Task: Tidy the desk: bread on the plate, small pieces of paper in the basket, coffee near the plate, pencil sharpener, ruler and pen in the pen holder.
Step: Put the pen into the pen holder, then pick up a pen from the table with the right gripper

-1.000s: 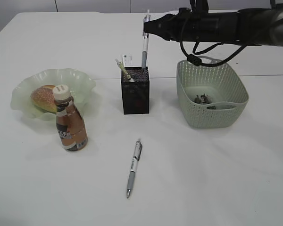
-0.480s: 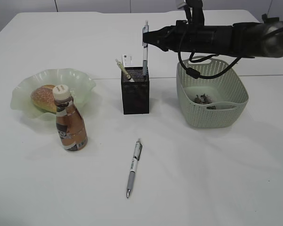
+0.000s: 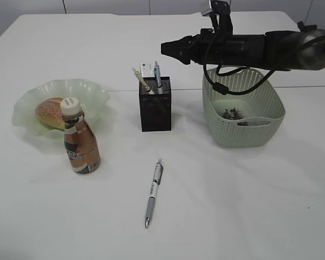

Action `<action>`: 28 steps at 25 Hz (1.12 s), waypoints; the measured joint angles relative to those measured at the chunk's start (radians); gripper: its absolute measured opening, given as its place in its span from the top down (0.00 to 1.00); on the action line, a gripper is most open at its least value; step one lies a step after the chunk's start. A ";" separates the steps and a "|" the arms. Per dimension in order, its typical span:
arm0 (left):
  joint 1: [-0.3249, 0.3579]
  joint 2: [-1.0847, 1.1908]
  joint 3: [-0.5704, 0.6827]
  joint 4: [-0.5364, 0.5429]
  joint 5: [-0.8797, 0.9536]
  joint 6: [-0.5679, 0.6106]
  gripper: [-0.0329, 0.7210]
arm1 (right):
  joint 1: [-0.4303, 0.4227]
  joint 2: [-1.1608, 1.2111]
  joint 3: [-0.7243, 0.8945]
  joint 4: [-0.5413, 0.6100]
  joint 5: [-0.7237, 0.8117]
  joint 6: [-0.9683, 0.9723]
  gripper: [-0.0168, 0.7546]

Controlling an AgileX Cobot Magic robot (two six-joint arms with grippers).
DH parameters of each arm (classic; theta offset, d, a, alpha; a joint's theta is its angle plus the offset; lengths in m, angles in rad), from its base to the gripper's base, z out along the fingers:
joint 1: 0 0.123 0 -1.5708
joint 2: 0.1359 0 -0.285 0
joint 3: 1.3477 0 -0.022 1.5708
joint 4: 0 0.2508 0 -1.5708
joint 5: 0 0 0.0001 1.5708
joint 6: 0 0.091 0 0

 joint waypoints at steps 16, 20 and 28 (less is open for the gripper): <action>0.000 0.000 0.000 0.000 -0.002 0.000 0.41 | 0.013 -0.250 0.000 -0.753 0.054 0.781 0.59; 0.000 0.000 0.000 0.000 -0.002 0.000 0.41 | 0.041 -0.355 0.000 -0.962 0.149 1.038 0.59; 0.000 0.000 0.000 0.000 -0.002 0.000 0.41 | 0.198 -0.440 0.000 -1.316 0.355 1.453 0.59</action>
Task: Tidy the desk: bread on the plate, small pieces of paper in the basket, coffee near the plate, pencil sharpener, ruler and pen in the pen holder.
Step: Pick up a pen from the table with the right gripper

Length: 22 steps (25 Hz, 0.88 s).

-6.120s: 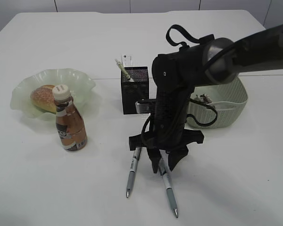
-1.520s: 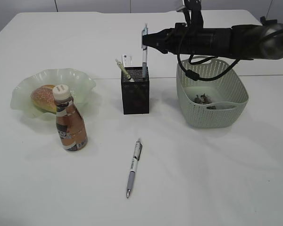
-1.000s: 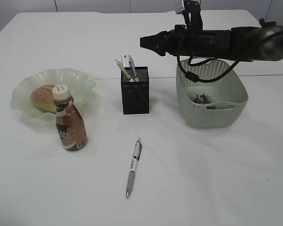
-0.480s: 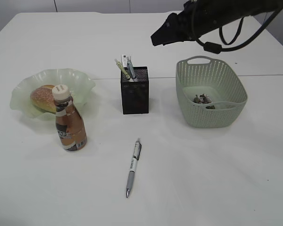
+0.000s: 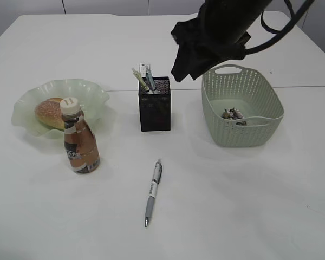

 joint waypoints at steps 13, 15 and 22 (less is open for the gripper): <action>0.000 0.000 0.000 0.000 -0.002 0.000 0.41 | 0.234 0.000 0.223 -0.200 -0.028 0.469 0.59; 0.000 0.000 0.000 -0.002 -0.006 0.000 0.41 | 0.240 0.007 0.267 -0.199 -0.070 0.539 0.59; 0.000 0.000 0.000 -0.011 -0.045 0.000 0.41 | 0.291 0.064 0.299 -0.196 -0.233 0.869 0.59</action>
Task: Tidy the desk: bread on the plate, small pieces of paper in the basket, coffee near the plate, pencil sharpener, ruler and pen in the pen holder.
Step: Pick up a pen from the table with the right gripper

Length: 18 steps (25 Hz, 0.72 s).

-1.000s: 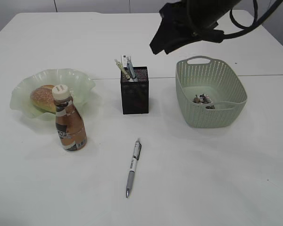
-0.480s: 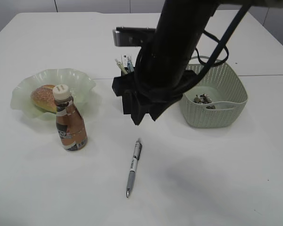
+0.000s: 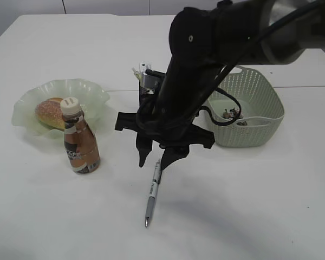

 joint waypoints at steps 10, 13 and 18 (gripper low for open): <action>0.000 0.000 0.000 -0.002 -0.018 0.000 0.41 | 0.042 0.133 -0.023 -0.043 -0.035 0.255 0.59; 0.000 0.000 0.000 -0.002 -0.024 0.000 0.41 | 0.067 0.168 -0.065 -0.091 -0.038 0.304 0.59; 0.000 0.000 0.000 -0.005 -0.028 0.000 0.41 | 0.081 0.207 -0.131 -0.170 -0.007 0.363 0.59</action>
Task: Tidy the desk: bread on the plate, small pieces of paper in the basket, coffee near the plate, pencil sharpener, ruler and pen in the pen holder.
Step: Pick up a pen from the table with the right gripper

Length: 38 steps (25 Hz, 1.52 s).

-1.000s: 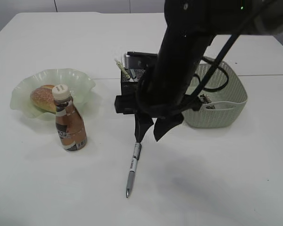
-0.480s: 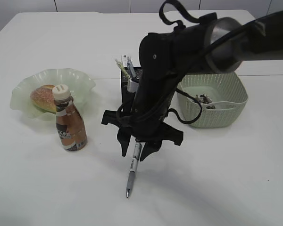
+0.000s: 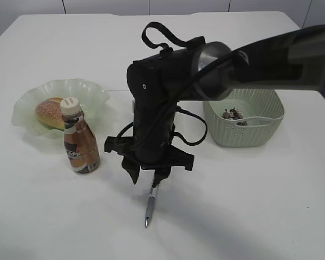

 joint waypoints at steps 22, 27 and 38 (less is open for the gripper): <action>0.000 0.000 0.000 0.000 0.000 0.000 0.41 | 0.000 0.068 -0.008 -0.066 0.056 -0.038 0.59; 0.000 0.000 0.000 0.000 0.000 0.000 0.41 | 0.000 0.078 -0.008 -0.060 0.043 -0.038 0.59; 0.000 0.000 0.000 0.000 0.000 0.000 0.41 | 0.000 0.088 -0.010 -0.056 0.036 -0.040 0.68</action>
